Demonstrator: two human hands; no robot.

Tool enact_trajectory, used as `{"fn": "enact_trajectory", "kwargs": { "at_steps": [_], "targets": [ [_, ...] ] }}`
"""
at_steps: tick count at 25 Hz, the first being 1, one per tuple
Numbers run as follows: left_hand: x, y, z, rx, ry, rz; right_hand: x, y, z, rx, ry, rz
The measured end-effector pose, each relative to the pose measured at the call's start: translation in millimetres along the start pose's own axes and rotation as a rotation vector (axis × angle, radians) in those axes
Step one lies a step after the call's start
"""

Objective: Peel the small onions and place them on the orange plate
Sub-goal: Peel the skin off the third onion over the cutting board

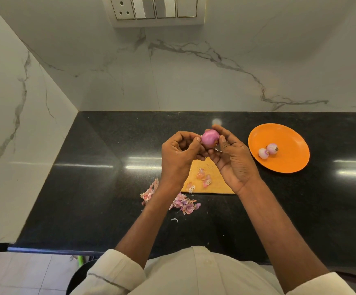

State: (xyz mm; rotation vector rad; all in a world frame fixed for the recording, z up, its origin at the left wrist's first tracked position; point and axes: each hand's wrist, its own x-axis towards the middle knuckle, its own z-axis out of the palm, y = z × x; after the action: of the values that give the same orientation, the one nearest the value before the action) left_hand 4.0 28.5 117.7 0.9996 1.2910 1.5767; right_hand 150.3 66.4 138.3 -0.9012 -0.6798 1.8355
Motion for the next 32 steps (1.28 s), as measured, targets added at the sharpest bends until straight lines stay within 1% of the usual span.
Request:
{"fn": "enact_trajectory", "kwargs": {
  "at_steps": [4,9,12,15,17,20,24,29,32],
  "targets": [
    [-4.3,0.2,0.4,-0.017,-0.019,-0.02,-2.5,4.4,-1.2,0.065,0.062,0.037],
    [-7.1,-1.1,-7.2,-0.046,0.03,-0.03,-5.2,5.2,0.3,0.129,-0.01,0.121],
    [-8.4,1.8,-9.8,-0.046,-0.002,-0.055,-5.5,5.9,2.3,0.04,-0.033,0.096],
    [-9.0,2.6,-10.3,-0.052,-0.043,-0.092,-5.6,5.1,3.4,-0.094,-0.003,0.035],
    [-9.2,4.1,-12.5,-0.094,-0.037,-0.111,-5.9,4.0,4.2,-0.073,-0.012,0.033],
    [-9.9,6.6,-14.6,-0.185,-0.022,-0.161,-7.5,6.0,4.6,0.046,-0.022,0.118],
    [-9.7,3.1,-16.7,-0.138,-0.03,-0.146,-10.2,11.2,4.8,0.208,0.017,0.257],
    [-11.6,-4.4,-17.7,-0.089,-0.063,-0.161,-9.5,11.3,3.7,0.261,0.123,0.354],
    [-8.9,-7.5,-16.7,-0.012,-0.056,-0.122,-6.0,12.6,2.4,0.26,0.144,0.383]
  ]
}}
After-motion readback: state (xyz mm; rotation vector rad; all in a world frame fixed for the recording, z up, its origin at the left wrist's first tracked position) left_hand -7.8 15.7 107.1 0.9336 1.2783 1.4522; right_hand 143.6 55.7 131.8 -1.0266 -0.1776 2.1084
